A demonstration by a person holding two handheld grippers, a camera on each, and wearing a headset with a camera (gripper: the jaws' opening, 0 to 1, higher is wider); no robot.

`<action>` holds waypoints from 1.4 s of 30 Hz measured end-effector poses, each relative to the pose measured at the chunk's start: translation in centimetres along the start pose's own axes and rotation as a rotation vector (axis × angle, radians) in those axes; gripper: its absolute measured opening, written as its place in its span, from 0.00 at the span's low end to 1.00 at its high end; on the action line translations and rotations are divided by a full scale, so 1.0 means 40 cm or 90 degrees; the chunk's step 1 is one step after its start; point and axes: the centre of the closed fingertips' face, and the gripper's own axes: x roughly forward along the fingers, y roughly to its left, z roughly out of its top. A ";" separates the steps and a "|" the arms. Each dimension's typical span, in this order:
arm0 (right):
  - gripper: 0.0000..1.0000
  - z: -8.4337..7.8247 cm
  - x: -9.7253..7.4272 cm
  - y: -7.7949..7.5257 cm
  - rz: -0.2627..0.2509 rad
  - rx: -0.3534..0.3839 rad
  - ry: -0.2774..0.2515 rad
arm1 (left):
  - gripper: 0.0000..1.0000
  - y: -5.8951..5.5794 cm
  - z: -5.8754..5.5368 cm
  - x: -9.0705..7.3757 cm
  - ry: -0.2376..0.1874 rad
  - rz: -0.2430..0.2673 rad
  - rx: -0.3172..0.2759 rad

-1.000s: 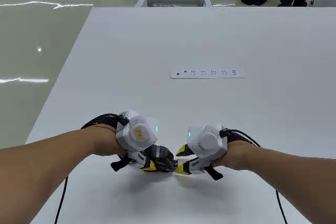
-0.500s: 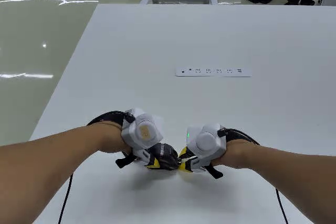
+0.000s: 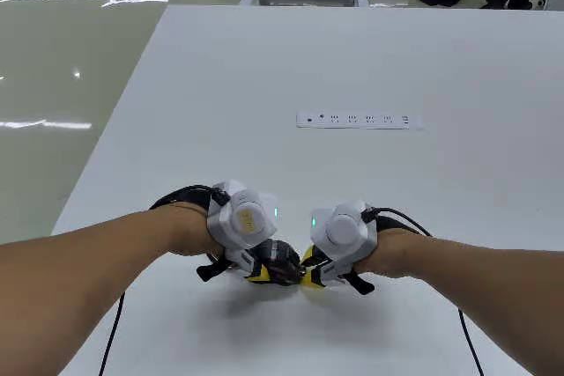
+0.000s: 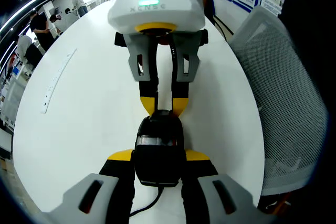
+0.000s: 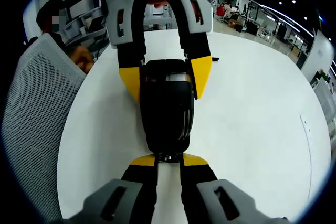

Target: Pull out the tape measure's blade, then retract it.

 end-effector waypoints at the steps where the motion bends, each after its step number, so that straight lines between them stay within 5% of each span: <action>1: 0.16 0.000 0.000 0.001 0.001 -0.009 0.002 | 0.29 0.000 0.000 0.000 -0.001 0.000 -0.001; 42: 0.12 -0.014 -0.005 0.000 0.031 -0.018 0.038 | 0.29 0.000 -0.003 0.009 0.013 0.005 0.017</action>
